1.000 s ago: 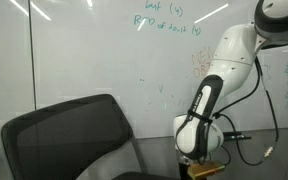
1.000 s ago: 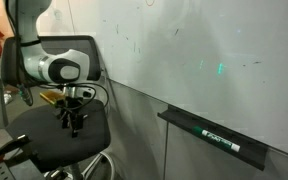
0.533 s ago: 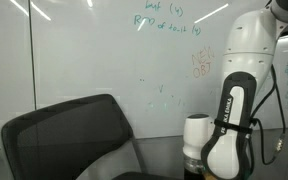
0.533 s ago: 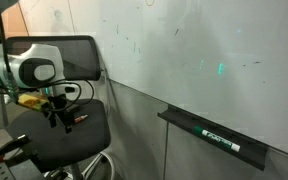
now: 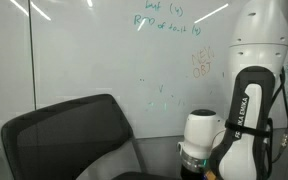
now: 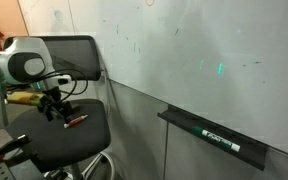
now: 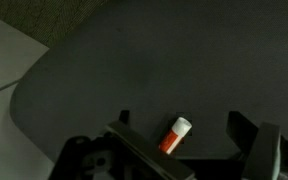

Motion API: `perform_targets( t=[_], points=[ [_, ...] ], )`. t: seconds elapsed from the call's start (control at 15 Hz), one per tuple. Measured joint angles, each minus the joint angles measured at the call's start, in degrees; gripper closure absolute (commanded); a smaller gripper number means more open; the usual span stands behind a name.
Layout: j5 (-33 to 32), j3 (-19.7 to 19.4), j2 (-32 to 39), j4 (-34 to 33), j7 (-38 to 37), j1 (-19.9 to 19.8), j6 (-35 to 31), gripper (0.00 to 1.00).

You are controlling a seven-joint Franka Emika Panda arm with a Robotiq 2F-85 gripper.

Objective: Pick up the marker, then scribble on the board

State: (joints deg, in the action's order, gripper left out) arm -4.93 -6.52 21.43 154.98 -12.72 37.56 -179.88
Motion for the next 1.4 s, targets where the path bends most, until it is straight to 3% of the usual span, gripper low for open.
perform_targets(
  t=[0.33,0.6,0.93,1.4],
  points=[
    [-0.2,-3.7,0.0,-4.1,-0.3,8.0,5.5,0.00],
    [-2.6,-5.1,0.1,-8.8,-1.6,10.0,11.2,0.00],
    [-3.9,-3.6,1.4,-15.2,-2.3,7.4,19.4,0.00],
    [-3.9,3.5,6.1,-24.5,-2.1,-2.7,33.1,0.00]
  ],
)
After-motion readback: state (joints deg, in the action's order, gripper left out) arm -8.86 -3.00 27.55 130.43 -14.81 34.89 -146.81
